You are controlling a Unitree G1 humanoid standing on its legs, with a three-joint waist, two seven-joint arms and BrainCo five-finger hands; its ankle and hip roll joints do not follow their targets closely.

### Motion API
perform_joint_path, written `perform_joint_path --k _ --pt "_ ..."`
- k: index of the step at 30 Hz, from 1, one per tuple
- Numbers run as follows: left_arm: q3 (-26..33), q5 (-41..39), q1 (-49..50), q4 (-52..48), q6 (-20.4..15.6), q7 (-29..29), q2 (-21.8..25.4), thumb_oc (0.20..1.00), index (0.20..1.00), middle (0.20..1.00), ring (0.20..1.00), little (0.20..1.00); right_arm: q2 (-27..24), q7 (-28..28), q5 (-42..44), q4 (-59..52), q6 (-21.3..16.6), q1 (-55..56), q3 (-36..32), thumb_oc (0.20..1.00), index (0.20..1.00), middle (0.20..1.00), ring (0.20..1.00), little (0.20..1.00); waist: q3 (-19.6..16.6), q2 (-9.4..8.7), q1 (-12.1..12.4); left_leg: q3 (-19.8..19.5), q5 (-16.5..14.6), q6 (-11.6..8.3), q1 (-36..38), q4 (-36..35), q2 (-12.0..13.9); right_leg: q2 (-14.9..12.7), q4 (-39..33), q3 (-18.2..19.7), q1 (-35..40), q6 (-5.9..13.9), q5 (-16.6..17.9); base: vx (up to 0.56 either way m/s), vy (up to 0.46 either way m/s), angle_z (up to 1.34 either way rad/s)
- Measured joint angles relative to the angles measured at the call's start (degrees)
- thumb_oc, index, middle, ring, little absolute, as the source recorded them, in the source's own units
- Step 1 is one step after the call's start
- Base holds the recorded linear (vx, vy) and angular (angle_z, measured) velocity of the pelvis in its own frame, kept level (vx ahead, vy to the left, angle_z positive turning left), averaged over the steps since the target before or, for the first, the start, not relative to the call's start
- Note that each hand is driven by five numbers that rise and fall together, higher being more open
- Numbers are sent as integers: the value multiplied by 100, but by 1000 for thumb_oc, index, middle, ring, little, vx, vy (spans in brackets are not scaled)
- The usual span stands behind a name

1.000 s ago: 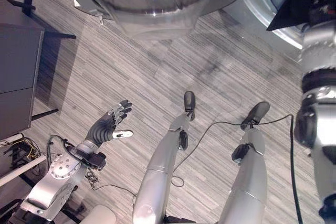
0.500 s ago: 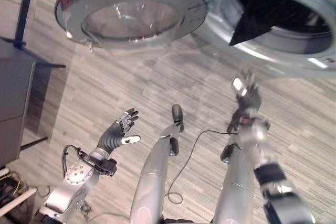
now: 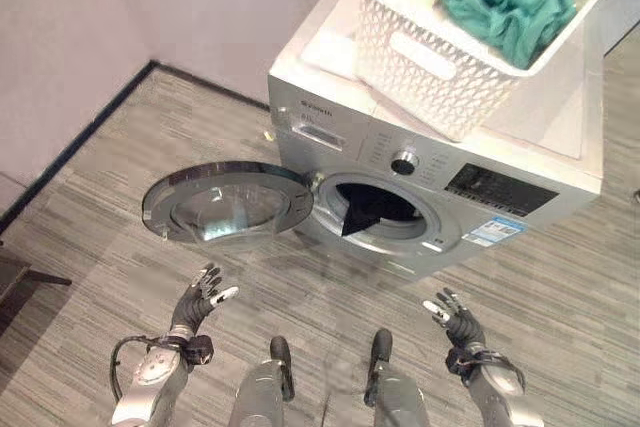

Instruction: Grab the laundry basket,head to the washer,open it,put in the laundry and shut it.

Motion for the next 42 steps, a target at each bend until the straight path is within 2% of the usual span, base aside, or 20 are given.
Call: perform_joint_path --k 3,4,7,8,10,12,15,18,19,20,23,25,28,30,32,35,36,37,39,42 --pt "64 297 283 270 131 36 -215 1000 1000 1000 1000 1000 67 -388 -159 -550 -2 282 -966 1000 1000 1000 1000 1000 -513 56 -100 -33 -145 162 545 -227 -277 -193 187 -3 465 114 28 167 172 2" --pt "64 405 314 281 150 39 -253 1000 1000 1000 1000 1000 40 -511 -250 -740 -5 295 -1223 1000 1000 1000 1000 1000 -526 102 -136 -78 -150 205 668 -283 -340 -270 483 22 413 246 49 89 139 7" --pt "124 595 544 284 162 34 -395 1000 1000 1000 1000 1000 -306 -1056 -902 -1520 -219 171 -1647 1000 1000 1000 1000 1000 -661 405 -190 -30 -157 286 1052 -549 -328 -283 1397 492 3 326 254 146 35 -14" --pt "167 654 586 280 166 34 -416 1000 1000 1000 1000 1000 -375 -1184 -1080 -1827 -231 166 -1743 1000 1000 1000 1000 1000 -667 436 -138 13 -136 325 1147 -614 -337 -278 1479 552 13 299 126 264 -84 -16" --pt "175 670 591 267 188 25 -417 1000 1000 1000 1000 1000 -451 -1395 -1441 -2347 -288 132 -1965 1000 1000 1000 1000 1000 -752 402 -150 -64 -138 305 1186 -687 -338 -238 1384 639 30 189 -100 210 -106 3" --pt "160 685 606 261 208 -3 -496 1000 1000 1000 1000 1000 -755 -1747 -2148 -3128 -329 -77 -2425 1000 1000 1000 1000 1000 -792 479 -79 -190 -2 354 1214 -920 -324 55 277 1010 178 262 -208 120 -82 -3" --pt "131 848 573 250 225 -31 -454 1000 1000 1000 1000 1000 -1348 -2249 -2761 -3428 -409 -611 -2976 1000 1000 1000 1000 1000 -853 257 -148 -637 80 240 1315 -1177 -355 313 -872 1541 359 308 -32 220 -152 52" --pt "46 890 522 158 232 -139 -403 1000 1000 1000 1000 1000 -2092 -2504 -2905 -3348 -438 -1149 -3074 1000 1000 1000 1000 1000 -845 14 -234 -1054 184 -131 1502 -1391 -349 287 -922 1663 426 371 446 109 -143 79" --pt "8 891 524 165 251 -157 -504 1000 1000 1000 1000 1000 -2329 -2527 -2905 -3211 -434 -1227 -3030 1000 1000 1000 1000 1000 -866 63 -194 -1197 229 -220 1643 -1581 -198 435 -860 1572 531 304 511 124 -276 95" --pt "-182 896 513 58 260 -211 -653 1000 1000 1000 1000 1000 -2934 -2541 -2900 -2932 -341 -1381 -2805 1000 1000 1000 1000 1000 -889 279 -185 -1483 327 -414 1781 -1745 67 748 -901 1488 789 206 412 92 -238 86" --pt "-360 910 474 -85 257 -304 -867 1000 1000 1000 1000 1000 -3641 -2434 -2907 -2642 -316 -1600 -2557 1000 1000 1000 1000 1000 -880 369 -1 -1765 412 -427 1815 -1820 330 1017 -871 1137 939 23 317 103 -231 58" --pt "-409 1026 496 -47 271 -375 -932 1000 1000 1000 1000 1000 -4163 -2237 -2900 -2257 -263 -2035 -2227 1000 1000 1000 1000 1000 -857 334 5 -1924 502 -619 1823 -1836 507 1179 -891 910 1049 -119 275 49 -342 38" --pt "-396 1018 348 29 286 -401 -906 1000 1000 1000 1000 1000 -5616 -1749 -2898 -1448 -184 -2850 -1120 1000 1000 1000 1000 1000 -812 291 17 -2128 500 -626 1681 -1827 651 1332 -909 685 1133 -210 202 37 -315 41" --pt "-419 991 276 26 307 -405 -826 1000 1000 1000 1000 1000 -5935 -1569 -2878 -1341 -120 -3315 -745 1000 1000 1000 1000 1000 -769 199 71 -2250 490 -609 1532 -1695 746 1480 -909 607 1134 -313 139 -48 -216 43" --pt "-473 896 151 19 348 -409 -678 1000 1000 1000 1000 1000 -6232 -1307 -2753 -979 -31 -4402 239 1000 1000 1000 1000 1000 -656 8 139 -2218 618 -684 1247 -1170 705 1554 -895 726 1143 -416 96 -124 -192 33" --pt "-643 759 -201 -124 364 -400 -171 1000 1000 1000 1000 1000 -6312 -912 -2621 4 200 -6758 2419 1000 1000 1000 1000 1000 -293 -524 419 -2373 1165 -1106 475 213 598 1588 -337 772 894 -779 -130 -48 -104 23" --pt "-623 737 -229 -199 367 -410 -27 1000 1000 1000 1000 1000 -6284 -768 -2621 294 287 -7642 3414 1000 1000 1000 1000 1000 -240 -690 406 -2328 1351 -1114 287 425 627 1508 -314 729 856 -835 -141 75 -3 22" --pt "-610 591 -221 -220 385 -422 64 1000 1000 1000 1000 1000 -6195 -457 -2622 411 366 -8873 4637 1000 1000 1000 1000 1000 -229 -796 412 -1936 1235 -752 196 641 733 1516 -375 657 833 -871 -141 116 39 24" --pt "-715 552 -180 -234 411 -449 37 1000 1000 1000 1000 1000 -6187 -257 -2627 279 378 -9313 4814 1000 1000 1000 1000 1000 -228 -808 334 -1605 1082 -615 527 212 882 1501 -483 674 875 -882 -146 126 73 17" --pt "-1012 551 -375 34 476 -622 -46 1000 1000 1000 1000 1000 -6349 60 -2665 311 500 -9710 5361 1000 1000 1000 1000 1000 -238 -730 0 -1250 910 -708 1164 -1519 934 1398 -926 737 899 -753 -209 116 79 38"
